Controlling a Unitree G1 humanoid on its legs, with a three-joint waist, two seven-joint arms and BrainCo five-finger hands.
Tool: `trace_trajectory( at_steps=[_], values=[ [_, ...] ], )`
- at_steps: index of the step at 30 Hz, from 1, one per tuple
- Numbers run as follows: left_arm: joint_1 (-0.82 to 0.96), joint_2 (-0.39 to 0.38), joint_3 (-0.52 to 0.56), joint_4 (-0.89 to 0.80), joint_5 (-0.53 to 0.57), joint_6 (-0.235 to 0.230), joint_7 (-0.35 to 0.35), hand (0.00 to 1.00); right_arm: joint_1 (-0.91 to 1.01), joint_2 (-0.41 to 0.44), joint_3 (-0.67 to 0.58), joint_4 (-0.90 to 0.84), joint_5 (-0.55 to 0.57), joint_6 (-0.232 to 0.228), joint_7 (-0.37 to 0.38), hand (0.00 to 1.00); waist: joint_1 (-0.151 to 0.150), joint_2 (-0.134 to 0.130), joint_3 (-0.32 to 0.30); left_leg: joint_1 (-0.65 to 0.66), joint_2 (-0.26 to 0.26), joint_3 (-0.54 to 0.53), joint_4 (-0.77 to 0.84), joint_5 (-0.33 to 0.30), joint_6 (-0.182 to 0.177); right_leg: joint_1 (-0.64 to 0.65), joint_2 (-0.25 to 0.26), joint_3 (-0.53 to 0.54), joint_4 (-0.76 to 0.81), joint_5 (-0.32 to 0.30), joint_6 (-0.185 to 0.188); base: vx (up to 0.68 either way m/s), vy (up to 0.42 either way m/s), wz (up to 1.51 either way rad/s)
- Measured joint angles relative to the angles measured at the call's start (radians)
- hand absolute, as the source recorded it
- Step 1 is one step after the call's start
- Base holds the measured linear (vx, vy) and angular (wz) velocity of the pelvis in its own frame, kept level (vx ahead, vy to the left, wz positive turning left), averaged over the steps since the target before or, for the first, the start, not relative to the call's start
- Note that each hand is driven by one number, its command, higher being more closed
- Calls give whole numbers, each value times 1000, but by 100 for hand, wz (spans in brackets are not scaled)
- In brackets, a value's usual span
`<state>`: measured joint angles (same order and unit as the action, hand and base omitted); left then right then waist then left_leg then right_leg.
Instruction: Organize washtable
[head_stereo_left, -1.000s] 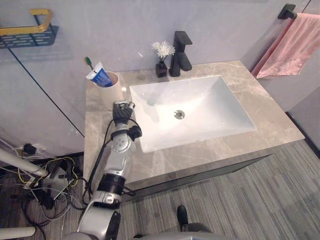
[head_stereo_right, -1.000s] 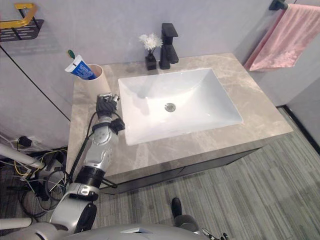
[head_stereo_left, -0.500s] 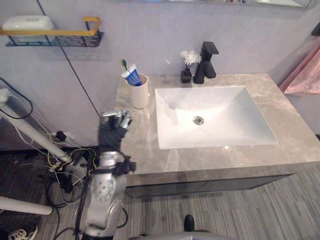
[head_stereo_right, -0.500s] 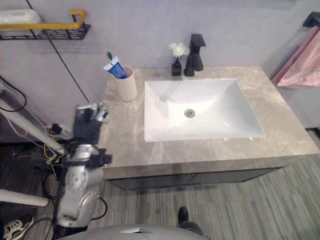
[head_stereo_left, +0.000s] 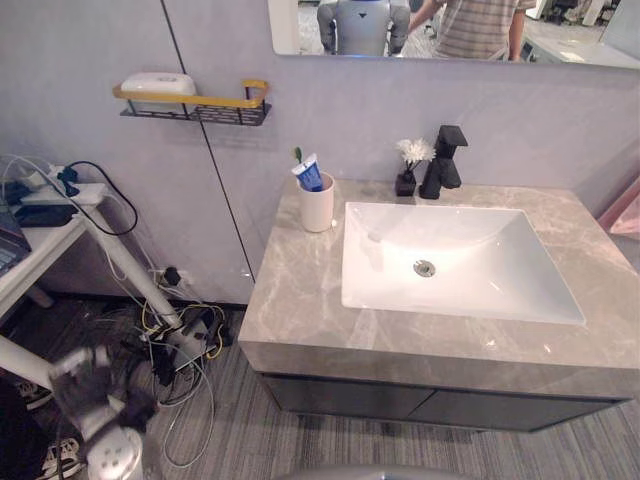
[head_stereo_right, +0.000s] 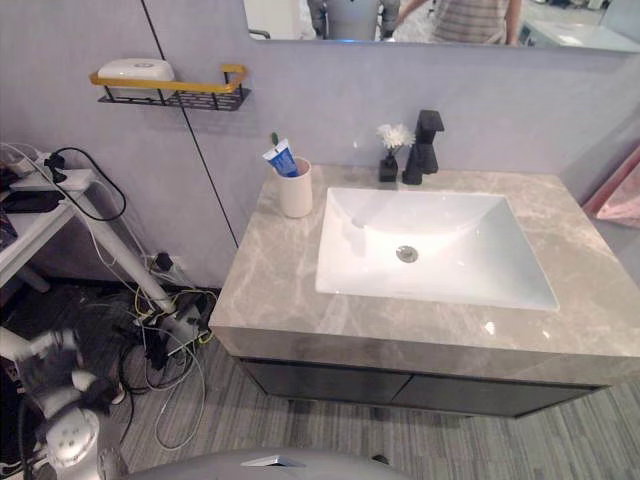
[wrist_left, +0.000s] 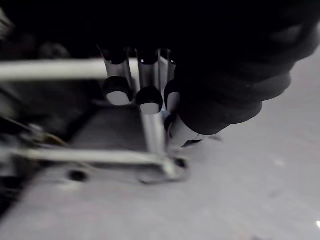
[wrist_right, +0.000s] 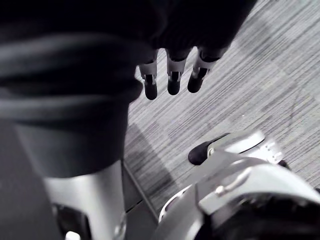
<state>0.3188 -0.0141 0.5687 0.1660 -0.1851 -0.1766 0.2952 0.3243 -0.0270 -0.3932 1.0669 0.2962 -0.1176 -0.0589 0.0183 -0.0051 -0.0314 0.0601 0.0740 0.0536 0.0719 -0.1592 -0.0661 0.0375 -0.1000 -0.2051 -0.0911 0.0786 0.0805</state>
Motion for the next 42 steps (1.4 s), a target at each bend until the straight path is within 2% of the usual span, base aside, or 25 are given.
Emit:
trace_trajectory(
  at_steps=[1,3,4,6,9,10,14,17,20,22,25,28,29,30,31,32,33,34,36,37,38,39,40,41,42],
  values=[
    [-1,5,5,65,0,11,-2,100,-4,1,1,0,0,1,0,0,0,-6,-4,0,0,-2,-2,1,0,1,-1,-2,0,-1,0,4,-1,13],
    [-14,30,17,373,0,49,-15,100,-29,5,1,0,-1,14,0,0,-3,-23,-10,11,-1,-2,-8,4,0,7,0,-1,0,-2,0,10,-1,-2],
    [-18,36,21,455,6,61,-28,100,-34,5,1,1,-1,15,-1,0,-6,-25,-8,21,-1,0,-11,5,0,13,0,0,0,-2,0,25,3,-12],
    [-27,47,21,727,42,104,-72,100,-39,4,1,4,-3,16,-2,0,-10,-26,-8,55,-1,16,-18,4,0,36,0,8,0,-7,1,19,16,-14],
    [-26,40,20,875,77,147,-138,100,-41,4,-2,10,-16,21,2,0,-11,-25,-7,68,0,35,-32,3,1,33,2,32,0,-10,2,-6,12,-18],
    [-26,36,19,885,78,150,-152,0,-41,3,-3,17,-24,22,3,0,-11,-25,-6,71,0,40,-34,3,1,33,2,35,0,-10,2,-5,2,-19],
    [-35,17,-53,896,96,152,-210,0,-42,-7,-4,46,-43,38,8,0,-15,-19,8,99,1,56,-46,3,0,45,8,54,0,-10,2,-3,3,-17],
    [-63,34,-152,895,98,135,-239,0,-44,-17,-3,46,-44,42,17,0,-18,-2,18,121,2,74,-49,3,0,52,8,63,5,-11,3,8,11,-15],
    [-88,61,-249,896,120,127,-245,0,-49,-24,3,46,-44,42,17,0,-20,1,27,124,2,92,-44,2,0,22,9,89,43,-22,7,-21,28,-23],
    [-103,80,-297,896,133,122,-245,0,-69,-25,18,44,-43,42,16,0,-20,-9,36,97,1,128,-17,-10,3,-28,8,125,74,-22,8,-58,43,-53],
    [-155,125,-372,904,176,122,-245,0,-113,-16,48,29,-39,35,16,0,-28,-40,92,-11,2,193,108,-66,19,-133,9,207,124,-7,27,-143,74,-72],
    [-191,153,-381,920,231,118,-244,0,-144,-4,52,26,-1,33,16,0,-36,-62,167,-56,18,288,211,-114,43,-180,13,290,108,51,59,-148,105,-92],
    [-191,154,-377,930,241,119,-242,0,-144,-3,50,28,4,34,15,0,-34,-52,182,-67,42,340,226,-122,52,-195,18,298,99,78,76,-83,96,-91],
    [-193,151,-371,933,244,124,-236,0,-146,-8,53,27,7,35,14,0,-37,-43,183,-75,66,364,235,-124,55,-237,22,205,235,26,8,-61,90,-86],
    [-195,151,-371,933,251,124,-234,0,-142,-10,52,30,8,36,14,0,-35,-36,185,-73,78,373,234,-123,54,-250,16,148,312,-18,-17,88,57,-63],
    [-193,151,-371,931,252,124,-233,0,-131,-14,52,34,8,36,10,0,-35,-27,190,-49,102,393,233,-119,48,-243,-7,47,437,-83,-50,214,19,-55],
    [-189,155,-371,931,252,125,-231,0,-127,-14,51,35,6,36,8,0,-33,-25,189,-36,114,411,234,-116,44,-221,-44,-14,519,-124,-59,264,-1,-51],
    [-190,158,-371,931,252,127,-232,0,-126,-14,45,35,5,36,6,0,-34,-26,189,-35,117,420,234,-116,44,-204,-63,-32,544,-138,-57,268,-9,-45],
    [-190,159,-373,930,254,129,-235,0,-130,-16,28,36,-4,40,1,0,-31,-26,187,-36,118,461,241,-111,35,-156,-140,-73,550,-174,-50,175,-27,-51],
    [-191,161,-373,930,254,129,-235,0,-133,-16,25,36,-4,41,1,0,-30,-29,185,-43,118,473,247,-108,30,-155,-149,-78,525,-178,-42,38,-119,-69],
    [-202,162,-377,933,253,132,-236,0,-138,-19,24,37,-6,43,3,0,-29,-32,170,-53,118,489,246,-94,13,-161,-137,-87,475,-187,-30,-21,-149,-63],
    [-204,156,-382,934,251,134,-238,0,-138,-24,24,38,-9,43,4,0,-28,-19,162,-57,122,496,233,-85,4,-159,-121,-84,440,-185,-28,-19,-208,-71],
    [-204,145,-402,934,250,134,-243,0,-138,-34,23,45,-22,44,10,0,-29,-2,145,-66,126,512,210,-63,-5,-143,-98,-78,358,-176,-6,-16,-193,-58],
    [-207,133,-421,934,251,133,-245,0,-139,-37,16,45,-36,45,14,0,-36,4,140,-71,128,520,195,-41,-16,-127,-81,-75,281,-169,20,-23,-195,-51],
    [-213,133,-423,934,250,132,-248,0,-139,-38,6,49,-42,46,15,0,-36,9,140,-71,136,521,191,-33,-25,-119,-68,-74,256,-163,28,-47,-223,-30]
  ],
)
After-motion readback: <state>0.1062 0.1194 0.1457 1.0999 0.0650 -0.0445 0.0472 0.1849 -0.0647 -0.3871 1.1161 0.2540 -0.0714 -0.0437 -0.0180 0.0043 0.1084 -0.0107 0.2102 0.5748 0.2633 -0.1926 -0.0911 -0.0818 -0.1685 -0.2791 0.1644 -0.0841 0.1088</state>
